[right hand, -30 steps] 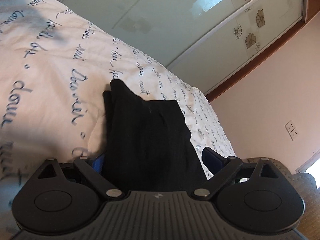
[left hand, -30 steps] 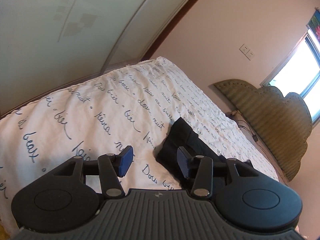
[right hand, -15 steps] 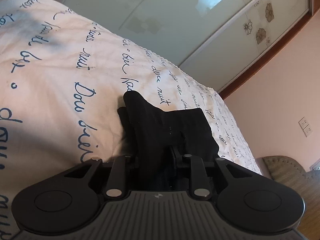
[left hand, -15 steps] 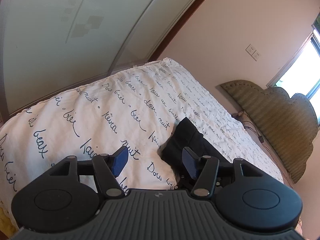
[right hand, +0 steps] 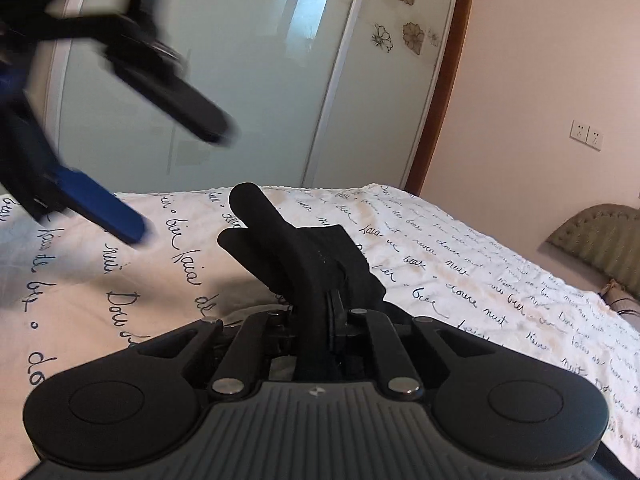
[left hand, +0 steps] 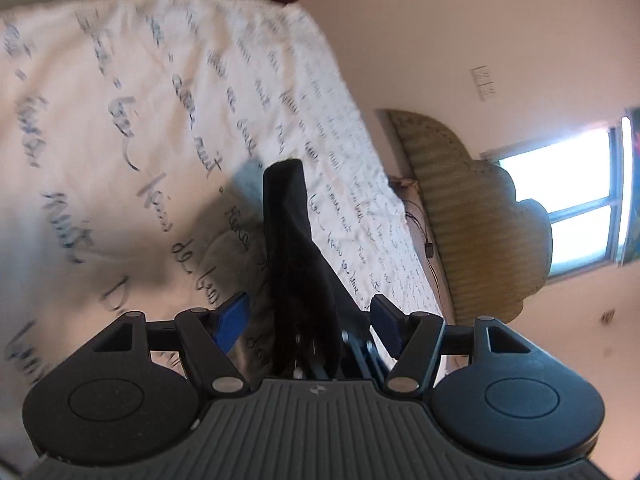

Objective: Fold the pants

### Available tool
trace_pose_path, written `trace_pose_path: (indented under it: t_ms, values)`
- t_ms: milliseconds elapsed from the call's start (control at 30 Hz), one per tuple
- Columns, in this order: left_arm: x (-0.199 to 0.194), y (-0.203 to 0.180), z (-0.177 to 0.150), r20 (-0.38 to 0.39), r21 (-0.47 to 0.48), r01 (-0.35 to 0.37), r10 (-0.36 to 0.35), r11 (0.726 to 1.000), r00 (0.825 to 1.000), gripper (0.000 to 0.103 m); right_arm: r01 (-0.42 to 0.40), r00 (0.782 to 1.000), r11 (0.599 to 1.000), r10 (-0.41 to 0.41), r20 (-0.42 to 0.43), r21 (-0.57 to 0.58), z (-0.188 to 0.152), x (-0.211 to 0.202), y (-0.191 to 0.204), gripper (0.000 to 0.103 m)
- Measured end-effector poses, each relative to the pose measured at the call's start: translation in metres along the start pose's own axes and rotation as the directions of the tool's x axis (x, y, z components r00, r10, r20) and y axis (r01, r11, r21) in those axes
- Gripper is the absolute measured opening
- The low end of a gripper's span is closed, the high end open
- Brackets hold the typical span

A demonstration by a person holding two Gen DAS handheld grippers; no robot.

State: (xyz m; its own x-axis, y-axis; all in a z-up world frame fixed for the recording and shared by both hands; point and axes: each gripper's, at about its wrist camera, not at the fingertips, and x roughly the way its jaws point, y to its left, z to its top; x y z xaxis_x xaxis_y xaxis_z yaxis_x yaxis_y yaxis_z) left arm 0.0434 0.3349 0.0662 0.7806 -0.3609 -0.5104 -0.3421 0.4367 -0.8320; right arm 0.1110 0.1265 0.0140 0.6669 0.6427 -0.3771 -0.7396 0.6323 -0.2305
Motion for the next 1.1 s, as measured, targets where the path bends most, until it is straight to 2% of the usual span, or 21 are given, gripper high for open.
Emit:
trace_pose_path:
  t_ms: [67, 167, 200, 267, 300, 333, 400, 467, 500, 567, 600, 633, 700, 733, 767, 800, 833, 867, 933, 1000, 1100]
  values:
    - [0.018, -0.004, 0.009, 0.012, -0.018, -0.044, 0.044, 0.999, 0.999, 0.068, -0.014, 1.0, 1.0, 0.014, 0.0, 0.011, 0.001, 0.0, -0.002, 0.008]
    - [0.043, -0.016, 0.024, 0.004, 0.035, -0.061, 0.061, 0.998, 0.998, 0.065, -0.031, 1.0, 0.999, 0.031, 0.002, 0.026, 0.0, 0.002, -0.004, 0.008]
    - [0.054, -0.016, 0.029, -0.013, 0.033, -0.083, 0.084, 0.996, 0.996, 0.058, -0.035, 0.999, 0.999, 0.035, -0.001, 0.03, 0.0, 0.004, -0.004, 0.008]
    - [0.071, -0.012, 0.036, -0.033, 0.034, -0.157, 0.158, 0.987, 0.987, 0.023, -0.039, 0.999, 0.998, 0.04, -0.022, 0.04, -0.001, 0.009, -0.004, 0.009]
    - [0.077, -0.008, 0.038, -0.04, 0.029, -0.181, 0.182, 0.983, 0.983, 0.023, -0.04, 0.999, 0.998, 0.041, -0.034, 0.046, -0.001, 0.011, -0.005, 0.011]
    - [0.078, -0.004, 0.04, -0.041, 0.025, -0.194, 0.195, 0.981, 0.98, 0.021, -0.048, 0.997, 0.997, 0.051, -0.049, 0.059, -0.001, 0.013, -0.006, 0.016]
    - [0.078, 0.001, 0.041, -0.035, 0.043, -0.218, 0.219, 0.975, 0.975, 0.016, -0.085, 0.992, 0.989, 0.095, -0.083, 0.117, 0.0, 0.011, -0.015, 0.037]
    - [0.075, 0.004, 0.04, -0.025, 0.064, -0.244, 0.246, 0.968, 0.969, 0.013, -0.139, 0.986, 0.965, 0.157, -0.063, 0.223, -0.001, 0.001, -0.031, 0.079]
    - [0.072, 0.003, 0.04, -0.013, 0.078, -0.263, 0.265, 0.962, 0.964, 0.013, -0.182, 0.98, 0.936, 0.198, -0.024, 0.303, -0.003, -0.007, -0.045, 0.084]
    - [0.064, -0.007, 0.034, 0.028, 0.138, -0.309, 0.308, 0.941, 0.951, 0.013, -0.282, 0.954, 0.809, 0.292, 0.064, 0.516, -0.012, -0.017, -0.083, 0.087]
    - [0.062, -0.02, 0.027, 0.067, 0.207, -0.336, 0.329, 0.919, 0.942, 0.013, -0.319, 0.935, 0.705, 0.342, 0.09, 0.633, -0.019, -0.015, -0.105, 0.087]
    - [0.06, -0.036, 0.017, 0.113, 0.29, -0.364, 0.346, 0.885, 0.931, 0.012, -0.34, 0.912, 0.567, 0.395, 0.115, 0.75, -0.029, -0.009, -0.127, 0.087]
    - [0.059, -0.072, -0.013, 0.223, 0.475, -0.416, 0.351, 0.776, 0.909, 0.012, -0.336, 0.868, 0.265, 0.458, 0.189, 0.904, -0.057, 0.005, -0.163, 0.087]
    - [0.06, -0.088, -0.03, 0.265, 0.552, -0.427, 0.334, 0.716, 0.904, 0.012, -0.32, 0.857, 0.125, 0.461, 0.231, 0.939, -0.072, 0.01, -0.177, 0.087]
    - [0.061, -0.102, -0.05, 0.296, 0.618, -0.427, 0.307, 0.66, 0.904, 0.012, -0.307, 0.853, 0.031, 0.452, 0.26, 0.951, -0.084, 0.013, -0.186, 0.087]
    - [0.064, -0.113, -0.069, 0.309, 0.671, -0.417, 0.279, 0.613, 0.909, 0.012, -0.31, 0.85, -0.026, 0.441, 0.289, 0.95, -0.091, 0.013, -0.192, 0.087]
    - [0.068, -0.12, -0.087, 0.311, 0.717, -0.403, 0.256, 0.569, 0.915, 0.012, -0.32, 0.847, -0.052, 0.431, 0.31, 0.946, -0.094, 0.012, -0.196, 0.087]
    - [0.073, -0.125, -0.105, 0.303, 0.758, -0.384, 0.236, 0.528, 0.923, 0.013, -0.323, 0.848, -0.053, 0.427, 0.314, 0.945, -0.094, 0.01, -0.198, 0.087]
    - [0.088, -0.126, -0.132, 0.265, 0.811, -0.34, 0.219, 0.475, 0.939, 0.014, -0.339, 0.841, -0.032, 0.437, 0.319, 0.94, -0.09, 0.008, -0.197, 0.087]
    - [0.102, -0.119, -0.146, 0.219, 0.823, -0.309, 0.235, 0.477, 0.947, 0.015, -0.337, 0.834, -0.022, 0.457, 0.31, 0.941, -0.087, 0.01, -0.199, 0.087]
    - [0.111, -0.106, -0.157, 0.137, 0.835, -0.229, 0.213, 0.501, 0.967, 0.022, -0.273, 0.855, 0.03, 0.466, 0.228, 0.962, -0.09, 0.009, -0.198, 0.087]
